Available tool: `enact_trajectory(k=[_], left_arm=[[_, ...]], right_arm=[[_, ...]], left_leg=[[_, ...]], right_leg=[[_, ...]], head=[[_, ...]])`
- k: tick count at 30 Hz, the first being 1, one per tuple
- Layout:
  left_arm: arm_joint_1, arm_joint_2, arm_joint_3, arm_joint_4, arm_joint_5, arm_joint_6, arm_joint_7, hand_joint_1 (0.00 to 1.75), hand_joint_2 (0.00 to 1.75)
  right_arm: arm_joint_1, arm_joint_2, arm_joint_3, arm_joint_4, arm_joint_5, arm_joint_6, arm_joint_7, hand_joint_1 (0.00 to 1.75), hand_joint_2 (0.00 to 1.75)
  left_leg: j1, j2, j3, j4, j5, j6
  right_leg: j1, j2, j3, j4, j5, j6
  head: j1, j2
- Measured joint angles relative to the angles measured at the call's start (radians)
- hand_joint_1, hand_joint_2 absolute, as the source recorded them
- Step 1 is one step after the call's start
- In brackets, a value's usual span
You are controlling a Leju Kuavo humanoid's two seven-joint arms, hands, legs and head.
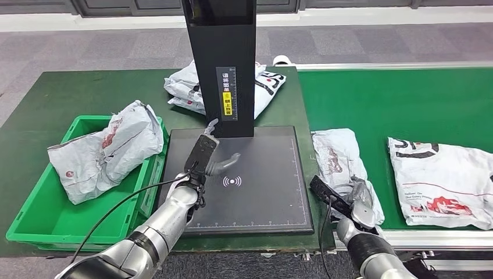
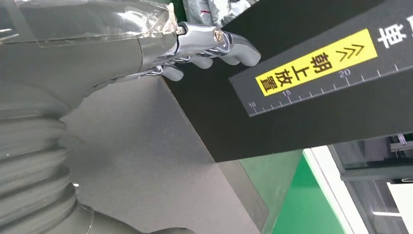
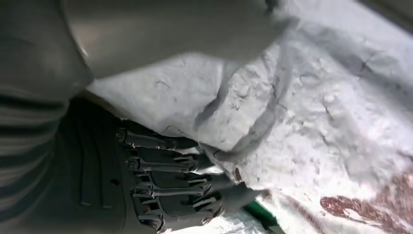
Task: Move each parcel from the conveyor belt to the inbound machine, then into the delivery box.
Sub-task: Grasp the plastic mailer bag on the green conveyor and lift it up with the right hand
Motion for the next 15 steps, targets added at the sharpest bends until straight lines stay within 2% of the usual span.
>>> enact_trajectory(k=[5, 9, 15], left_arm=[[0.0, 0.006, 0.006, 0.002, 0.004, -0.003, -0.011, 0.0, 1.75], [0.002, 0.009, 0.008, 0.002, 0.002, 0.009, -0.024, 0.0, 1.75], [0.004, 0.013, 0.01, 0.002, 0.0, 0.015, -0.027, 0.0, 1.75]], right_arm=[[-0.002, 0.005, -0.001, 0.002, -0.008, -0.023, -0.042, 1.75, 1.75], [-0.004, 0.013, -0.009, 0.001, -0.024, -0.085, -0.086, 1.75, 1.75], [-0.007, 0.024, -0.02, -0.001, -0.032, -0.094, -0.093, 1.75, 1.75]], left_leg=[[0.0, 0.0, 0.002, 0.0, 0.0, 0.0], [0.0, -0.001, 0.002, 0.0, 0.0, 0.0], [0.0, -0.001, 0.002, 0.0, 0.0, 0.0]], right_leg=[[0.0, 0.0, 0.002, 0.0, 0.0, 0.0], [0.0, 0.0, 0.002, 0.0, 0.0, 0.0], [0.0, 0.0, 0.002, 0.0, 0.0, 0.0]], head=[[0.0, 0.0], [0.0, 0.0], [0.0, 0.0]])
